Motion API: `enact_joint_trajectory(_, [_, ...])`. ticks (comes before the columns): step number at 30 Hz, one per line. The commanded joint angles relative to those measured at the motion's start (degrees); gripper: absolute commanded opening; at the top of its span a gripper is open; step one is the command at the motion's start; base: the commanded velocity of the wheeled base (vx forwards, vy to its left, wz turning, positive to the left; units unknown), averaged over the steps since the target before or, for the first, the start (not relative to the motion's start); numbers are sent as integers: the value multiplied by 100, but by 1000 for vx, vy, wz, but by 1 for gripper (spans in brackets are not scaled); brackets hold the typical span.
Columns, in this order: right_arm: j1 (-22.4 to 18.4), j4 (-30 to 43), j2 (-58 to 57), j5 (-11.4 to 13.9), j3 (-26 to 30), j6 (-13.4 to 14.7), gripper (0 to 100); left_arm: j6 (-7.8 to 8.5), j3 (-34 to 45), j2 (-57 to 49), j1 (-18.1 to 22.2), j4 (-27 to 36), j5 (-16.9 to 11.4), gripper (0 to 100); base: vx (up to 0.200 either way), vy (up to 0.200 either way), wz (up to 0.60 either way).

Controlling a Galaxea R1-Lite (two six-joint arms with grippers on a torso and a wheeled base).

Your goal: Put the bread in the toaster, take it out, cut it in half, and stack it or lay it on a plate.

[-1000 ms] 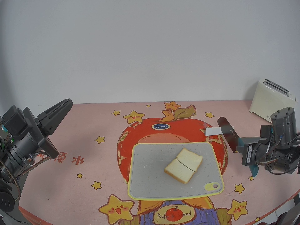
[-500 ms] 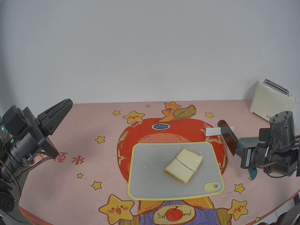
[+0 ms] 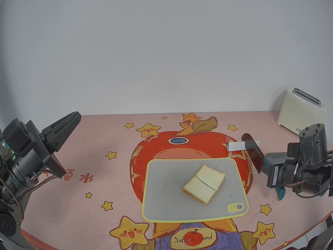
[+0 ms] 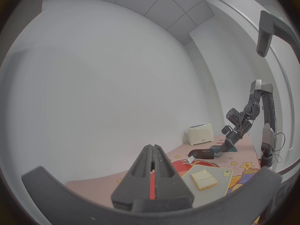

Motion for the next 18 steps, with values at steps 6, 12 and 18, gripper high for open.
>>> enact_joint_trajectory(6, [7,9,6,-3,38,-8,0,-1,4,-1,-9,-2,-5,0,0,0,0])
enact_joint_trajectory(12, [7,-8,6,-3,55,-8,100,-1,4,-1,-18,-2,-5,0,0,0,0])
enact_joint_trajectory(18, [15,-8,6,-3,64,-8,100,-1,12,-1,-18,-2,-5,0,0,0,0])
